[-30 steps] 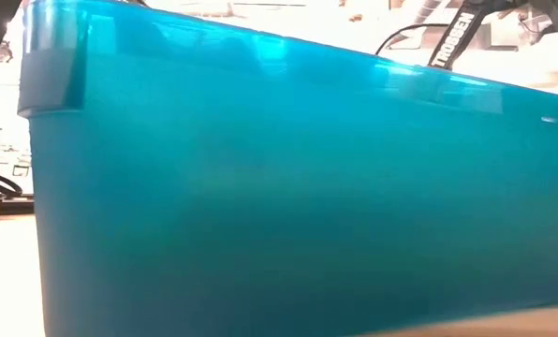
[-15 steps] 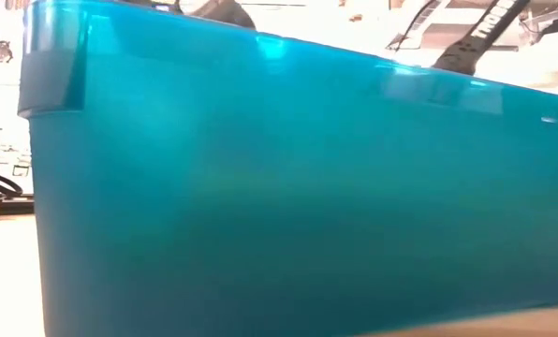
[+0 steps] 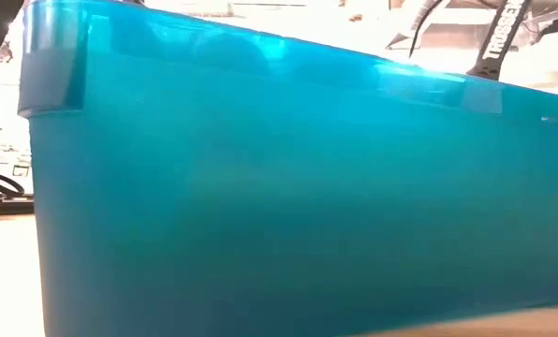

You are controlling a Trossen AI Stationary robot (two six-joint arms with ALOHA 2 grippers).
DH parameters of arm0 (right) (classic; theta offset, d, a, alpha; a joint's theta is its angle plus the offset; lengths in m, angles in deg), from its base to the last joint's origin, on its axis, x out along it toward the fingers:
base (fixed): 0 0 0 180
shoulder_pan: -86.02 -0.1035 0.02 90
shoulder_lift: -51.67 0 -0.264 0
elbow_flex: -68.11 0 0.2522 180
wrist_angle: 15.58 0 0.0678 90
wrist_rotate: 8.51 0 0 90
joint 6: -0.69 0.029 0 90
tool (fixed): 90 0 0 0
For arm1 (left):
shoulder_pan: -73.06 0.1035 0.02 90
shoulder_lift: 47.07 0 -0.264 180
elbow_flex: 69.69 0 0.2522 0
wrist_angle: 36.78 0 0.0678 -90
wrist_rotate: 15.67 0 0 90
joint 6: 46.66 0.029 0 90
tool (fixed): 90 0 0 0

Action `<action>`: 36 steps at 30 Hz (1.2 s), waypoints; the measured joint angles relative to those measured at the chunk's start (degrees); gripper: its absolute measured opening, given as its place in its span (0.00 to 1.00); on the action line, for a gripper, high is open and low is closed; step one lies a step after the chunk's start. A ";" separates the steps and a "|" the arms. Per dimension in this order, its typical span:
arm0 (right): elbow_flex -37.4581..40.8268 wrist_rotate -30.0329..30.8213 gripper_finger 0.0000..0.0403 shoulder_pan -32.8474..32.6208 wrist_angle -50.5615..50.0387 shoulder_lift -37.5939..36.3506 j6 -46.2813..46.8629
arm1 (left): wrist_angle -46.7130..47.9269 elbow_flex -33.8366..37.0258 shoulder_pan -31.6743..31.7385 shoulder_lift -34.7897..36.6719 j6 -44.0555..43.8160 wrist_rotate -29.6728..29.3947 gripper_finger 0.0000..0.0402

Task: Fold microfiber towels
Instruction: Fold the yellow microfiber towel

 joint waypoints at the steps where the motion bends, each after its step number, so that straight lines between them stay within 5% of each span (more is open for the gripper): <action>1: -0.02 0.65 0.14 0.00 0.25 1.19 -0.32 | -0.45 -0.01 -0.03 -0.57 -0.46 -0.15 0.00; 9: -0.22 -0.05 0.14 1.66 0.92 6.11 1.41 | 0.46 -0.17 -0.64 -0.77 -0.33 2.09 0.00; 15: 0.11 0.81 0.14 2.14 -0.54 -0.30 2.47 | 2.65 0.15 -0.83 3.45 1.91 6.73 0.00; 20: 0.04 1.00 0.15 -0.01 2.80 -3.10 0.19 | 2.31 -0.10 -1.16 7.83 3.62 -0.58 0.00; 25: -0.10 1.74 0.15 -2.16 9.96 0.21 1.12 | 2.71 -0.02 -1.38 7.30 1.69 -3.72 0.00; 36: -3.38 3.04 0.14 -4.56 11.05 11.96 4.05 | 7.27 0.00 -4.27 5.23 -3.18 1.20 0.00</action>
